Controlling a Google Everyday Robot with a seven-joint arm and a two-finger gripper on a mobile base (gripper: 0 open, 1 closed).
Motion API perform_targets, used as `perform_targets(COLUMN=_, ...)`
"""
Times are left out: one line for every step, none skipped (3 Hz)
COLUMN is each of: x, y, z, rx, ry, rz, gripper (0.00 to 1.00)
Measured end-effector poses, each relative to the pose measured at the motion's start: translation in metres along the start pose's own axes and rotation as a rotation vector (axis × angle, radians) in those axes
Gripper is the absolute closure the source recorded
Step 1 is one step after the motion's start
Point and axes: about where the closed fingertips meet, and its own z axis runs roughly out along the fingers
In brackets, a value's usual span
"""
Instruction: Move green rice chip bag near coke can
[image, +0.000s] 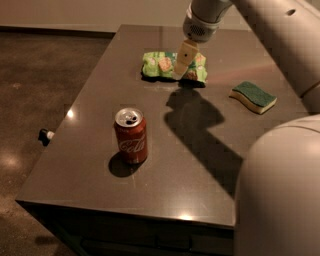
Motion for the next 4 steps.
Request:
perform_targets(x=0.013, y=-0.02, z=0.033, rx=-0.033, ry=0.023, rz=0.003, gripper=0.0)
perform_targets(x=0.02, y=-0.028, z=0.052, rx=-0.061, ry=0.029, rz=-0.008, gripper=0.0)
perform_targets(x=0.021, y=-0.035, z=0.075, rx=-0.087, ry=0.029, rz=-0.013, gripper=0.0)
perform_targets(x=0.018, y=-0.04, z=0.085, rx=-0.091, ry=0.026, rz=-0.014, gripper=0.0)
